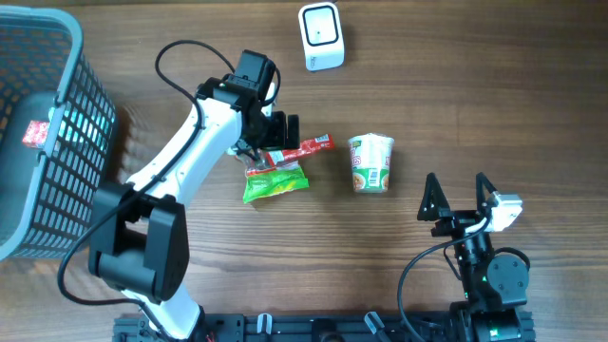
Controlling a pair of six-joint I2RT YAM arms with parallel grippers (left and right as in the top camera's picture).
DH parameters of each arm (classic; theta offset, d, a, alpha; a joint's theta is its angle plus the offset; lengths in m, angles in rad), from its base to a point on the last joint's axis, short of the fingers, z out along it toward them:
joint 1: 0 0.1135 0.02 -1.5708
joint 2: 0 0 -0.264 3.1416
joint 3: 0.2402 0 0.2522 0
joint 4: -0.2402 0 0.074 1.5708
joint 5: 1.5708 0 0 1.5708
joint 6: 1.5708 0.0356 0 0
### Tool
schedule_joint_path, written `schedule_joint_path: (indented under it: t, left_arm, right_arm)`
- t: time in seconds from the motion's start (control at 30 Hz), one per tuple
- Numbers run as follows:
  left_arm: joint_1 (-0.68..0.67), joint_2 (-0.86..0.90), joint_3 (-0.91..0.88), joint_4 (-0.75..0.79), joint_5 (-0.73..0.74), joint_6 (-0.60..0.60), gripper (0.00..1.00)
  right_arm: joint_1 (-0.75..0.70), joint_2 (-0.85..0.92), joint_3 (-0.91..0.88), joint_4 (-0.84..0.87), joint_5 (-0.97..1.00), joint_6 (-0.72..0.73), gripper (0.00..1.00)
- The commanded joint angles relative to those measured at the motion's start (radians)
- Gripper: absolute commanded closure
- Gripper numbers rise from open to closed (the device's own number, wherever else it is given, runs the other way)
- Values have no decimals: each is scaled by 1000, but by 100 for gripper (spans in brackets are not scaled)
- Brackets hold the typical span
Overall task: Scan the item barcode
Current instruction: 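Carry the packets out and drop them beside the noodle cup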
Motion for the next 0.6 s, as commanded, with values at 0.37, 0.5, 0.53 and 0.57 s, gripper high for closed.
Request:
schedule_joint_path:
  t: [0.37, 0.5, 0.53, 0.57]
  left_arm:
    - [3, -24, -234, 131, -289, -114, 0]
    - [2, -24, -311, 269, -11, -114, 0]
    - [2, -24, -311, 278, 17, -114, 0]
    - [2, -24, -311, 299, 57, -114, 0]
  right_arm:
    - [-2, -6, -1, 6, -8, 6, 0]
    - [-2, -6, -1, 6, -8, 6, 0]
    - [-2, -6, -1, 6, -9, 7, 0]
    - [-2, -6, -1, 6, -8, 7, 0]
